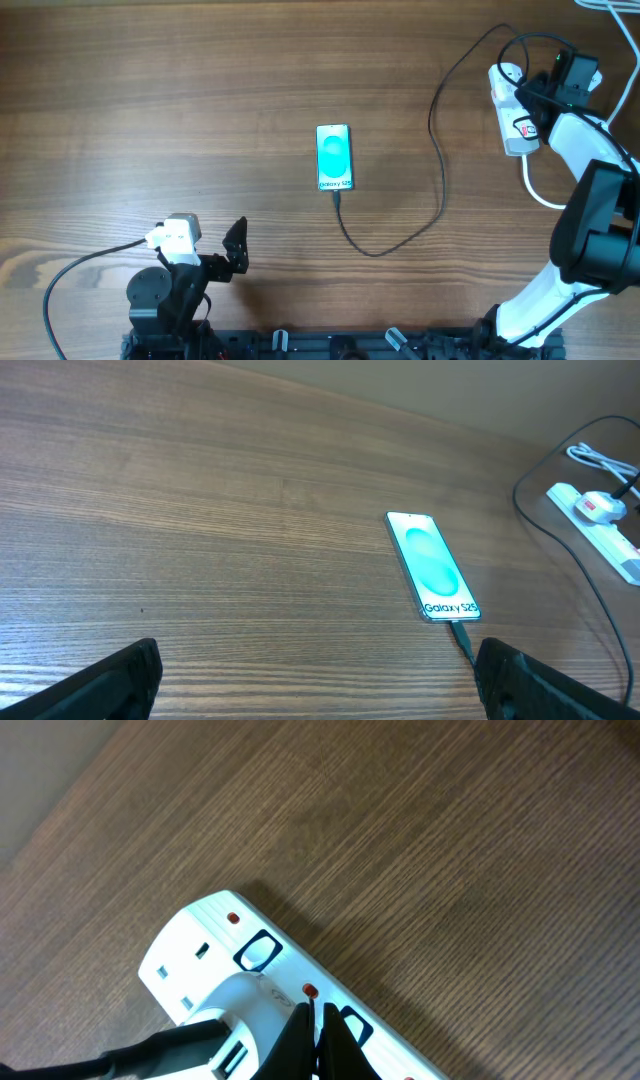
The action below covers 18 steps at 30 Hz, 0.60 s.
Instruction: Plug charger to phone and switch on socket
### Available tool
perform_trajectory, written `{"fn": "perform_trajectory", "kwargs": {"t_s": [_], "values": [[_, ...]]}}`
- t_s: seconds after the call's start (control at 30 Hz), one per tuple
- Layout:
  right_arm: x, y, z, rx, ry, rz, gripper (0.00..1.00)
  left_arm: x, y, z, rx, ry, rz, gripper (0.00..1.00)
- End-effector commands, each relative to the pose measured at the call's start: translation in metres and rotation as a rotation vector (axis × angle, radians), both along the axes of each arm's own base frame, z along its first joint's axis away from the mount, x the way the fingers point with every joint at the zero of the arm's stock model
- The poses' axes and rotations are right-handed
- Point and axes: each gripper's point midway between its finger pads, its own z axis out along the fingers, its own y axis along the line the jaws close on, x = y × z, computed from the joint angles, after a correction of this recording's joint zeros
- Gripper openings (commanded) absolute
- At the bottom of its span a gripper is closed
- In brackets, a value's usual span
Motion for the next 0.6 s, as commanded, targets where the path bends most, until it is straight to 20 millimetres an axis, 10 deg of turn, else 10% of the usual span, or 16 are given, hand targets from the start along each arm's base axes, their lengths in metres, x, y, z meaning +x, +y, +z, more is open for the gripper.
{"fn": "perform_trajectory", "kwargs": {"t_s": [0.0,0.57], "values": [[0.0,0.002,-0.022,0.028,0.03,-0.007,0.04,0.001,0.001,-0.001,0.016,-0.008,0.003,1.0],[0.005,0.025,-0.039,0.063,0.054,0.078,0.05,0.001,0.001,-0.001,0.016,-0.008,0.003,1.0]]}}
